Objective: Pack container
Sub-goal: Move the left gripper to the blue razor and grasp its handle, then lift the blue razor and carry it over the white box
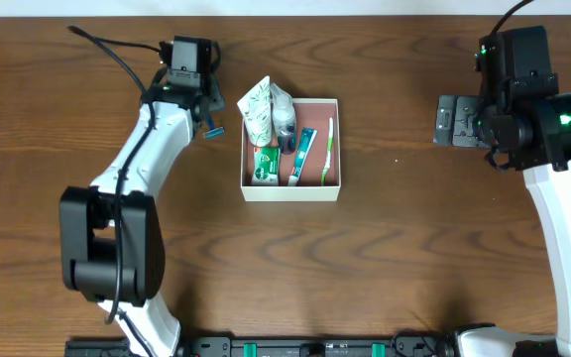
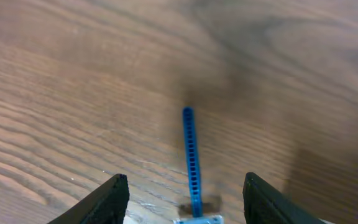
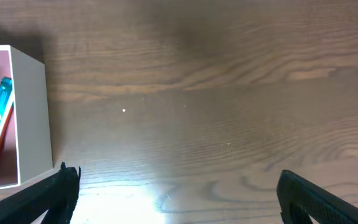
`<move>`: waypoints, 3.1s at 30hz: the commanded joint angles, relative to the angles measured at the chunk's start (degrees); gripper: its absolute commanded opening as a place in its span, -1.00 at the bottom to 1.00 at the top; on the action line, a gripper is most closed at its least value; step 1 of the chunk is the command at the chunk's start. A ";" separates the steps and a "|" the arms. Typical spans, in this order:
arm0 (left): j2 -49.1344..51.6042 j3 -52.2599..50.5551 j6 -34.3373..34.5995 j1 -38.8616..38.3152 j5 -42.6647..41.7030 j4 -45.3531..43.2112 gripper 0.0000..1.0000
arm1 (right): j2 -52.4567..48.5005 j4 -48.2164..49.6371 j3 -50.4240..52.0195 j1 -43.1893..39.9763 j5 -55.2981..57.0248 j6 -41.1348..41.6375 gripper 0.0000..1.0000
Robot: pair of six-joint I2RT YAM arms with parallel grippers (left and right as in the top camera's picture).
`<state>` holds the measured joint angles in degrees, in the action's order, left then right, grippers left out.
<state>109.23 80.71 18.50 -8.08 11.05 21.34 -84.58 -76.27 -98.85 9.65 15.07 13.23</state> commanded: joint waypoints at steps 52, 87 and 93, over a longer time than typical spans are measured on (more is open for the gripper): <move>12.39 -0.72 1.97 0.94 -6.16 -1.99 0.19 | 0.31 -0.04 -0.66 -0.22 0.81 0.90 0.99; 8.55 -0.52 -3.54 1.55 -5.44 -0.46 -0.82 | 0.31 -0.04 -0.66 -0.22 0.81 0.90 0.99; 2.08 -0.52 -3.93 1.64 -2.40 -0.15 -0.82 | 0.31 -0.04 -0.66 -0.22 0.81 0.90 0.98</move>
<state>116.46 80.31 15.79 -6.81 6.00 20.95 -84.58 -76.27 -98.85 9.65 15.07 13.23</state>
